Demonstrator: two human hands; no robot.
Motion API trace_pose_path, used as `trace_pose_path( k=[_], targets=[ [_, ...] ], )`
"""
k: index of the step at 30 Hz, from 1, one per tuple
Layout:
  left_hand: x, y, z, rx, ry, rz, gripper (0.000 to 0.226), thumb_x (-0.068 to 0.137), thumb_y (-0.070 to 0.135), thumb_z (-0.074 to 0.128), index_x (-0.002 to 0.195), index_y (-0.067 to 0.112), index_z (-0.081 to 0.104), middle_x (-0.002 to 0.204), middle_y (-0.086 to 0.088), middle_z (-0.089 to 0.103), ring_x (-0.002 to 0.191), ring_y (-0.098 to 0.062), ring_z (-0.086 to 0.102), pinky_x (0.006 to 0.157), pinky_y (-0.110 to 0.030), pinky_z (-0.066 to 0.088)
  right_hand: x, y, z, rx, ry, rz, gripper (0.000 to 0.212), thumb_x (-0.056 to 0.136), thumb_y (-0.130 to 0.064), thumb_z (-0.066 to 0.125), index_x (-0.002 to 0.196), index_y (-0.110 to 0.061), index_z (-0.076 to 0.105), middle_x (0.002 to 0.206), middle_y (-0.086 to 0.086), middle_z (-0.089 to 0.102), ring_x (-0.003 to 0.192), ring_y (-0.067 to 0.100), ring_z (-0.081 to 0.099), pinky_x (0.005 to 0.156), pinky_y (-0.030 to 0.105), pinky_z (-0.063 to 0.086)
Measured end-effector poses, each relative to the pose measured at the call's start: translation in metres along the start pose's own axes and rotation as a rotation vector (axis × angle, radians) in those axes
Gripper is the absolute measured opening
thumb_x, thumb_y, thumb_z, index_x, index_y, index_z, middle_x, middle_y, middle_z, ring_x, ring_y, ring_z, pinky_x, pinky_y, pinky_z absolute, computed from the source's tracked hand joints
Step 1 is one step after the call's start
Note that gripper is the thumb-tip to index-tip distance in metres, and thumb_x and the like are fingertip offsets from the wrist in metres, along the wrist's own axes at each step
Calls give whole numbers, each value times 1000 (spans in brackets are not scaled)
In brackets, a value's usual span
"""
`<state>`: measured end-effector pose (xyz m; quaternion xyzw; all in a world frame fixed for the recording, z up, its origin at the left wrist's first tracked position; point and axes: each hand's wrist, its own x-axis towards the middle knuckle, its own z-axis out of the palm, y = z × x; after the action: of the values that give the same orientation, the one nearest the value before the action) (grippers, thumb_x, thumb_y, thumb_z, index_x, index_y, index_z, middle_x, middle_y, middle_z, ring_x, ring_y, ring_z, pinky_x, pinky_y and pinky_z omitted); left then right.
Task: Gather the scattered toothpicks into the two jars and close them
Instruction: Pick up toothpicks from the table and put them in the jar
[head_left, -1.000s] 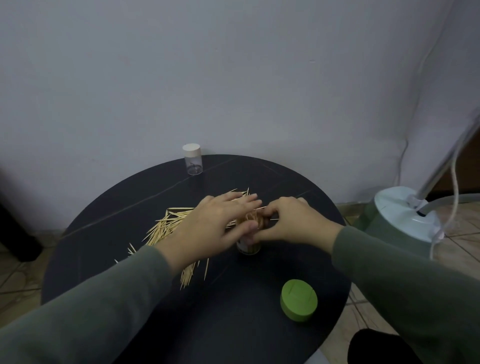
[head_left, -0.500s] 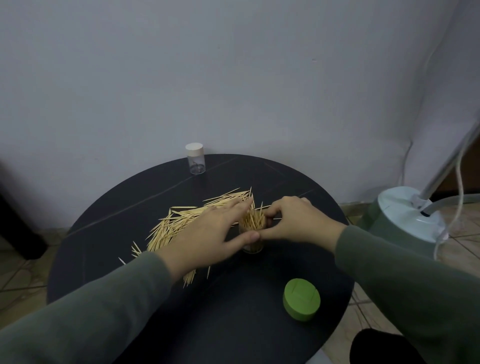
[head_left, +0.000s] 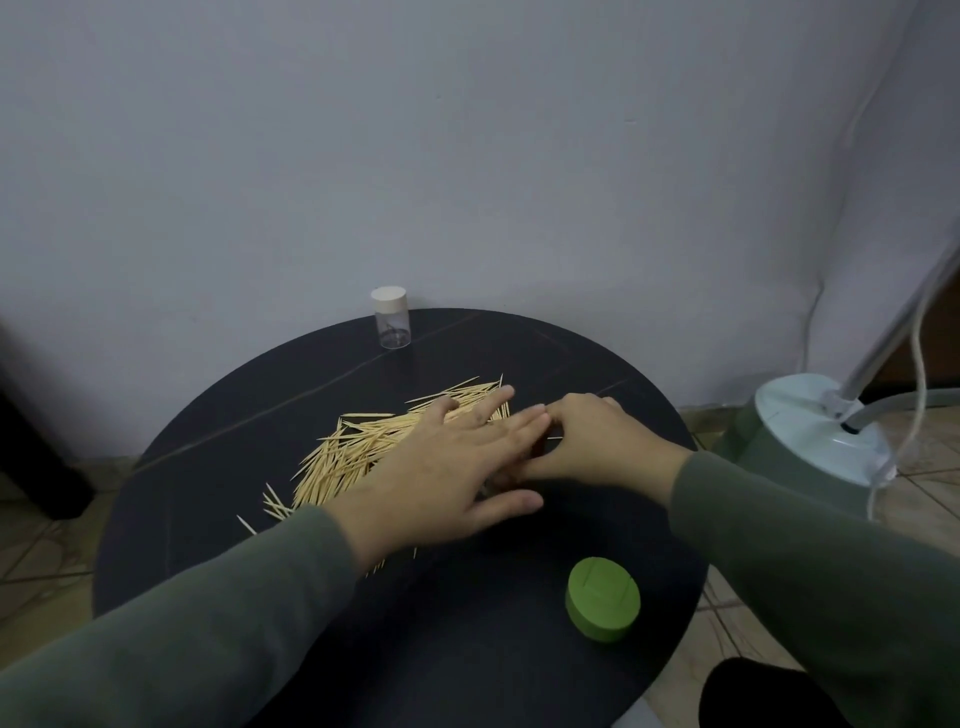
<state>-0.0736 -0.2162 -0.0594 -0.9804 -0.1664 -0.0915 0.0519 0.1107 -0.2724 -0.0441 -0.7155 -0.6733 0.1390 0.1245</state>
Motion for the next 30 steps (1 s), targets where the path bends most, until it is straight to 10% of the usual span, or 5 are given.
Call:
trace_pose_path(
  k=[5, 30],
  targets=[
    [-3, -12, 4, 1, 132, -57, 68, 95, 63, 18, 150, 24, 28, 151, 8, 38, 146, -16, 18, 108, -49, 30, -1, 0, 0, 17, -13, -2, 42, 80, -60, 63, 103, -26, 71, 101, -8, 68, 100, 10, 57, 105, 41, 29],
    [-5, -13, 3, -68, 32, -39, 68, 89, 72, 13, 146, 40, 32, 158, 12, 18, 148, -11, 2, 114, -49, 21, -1, -6, -7, -55, -60, -17, 44, 80, -59, 64, 113, -31, 68, 101, -9, 65, 100, 9, 55, 108, 46, 32]
  ],
)
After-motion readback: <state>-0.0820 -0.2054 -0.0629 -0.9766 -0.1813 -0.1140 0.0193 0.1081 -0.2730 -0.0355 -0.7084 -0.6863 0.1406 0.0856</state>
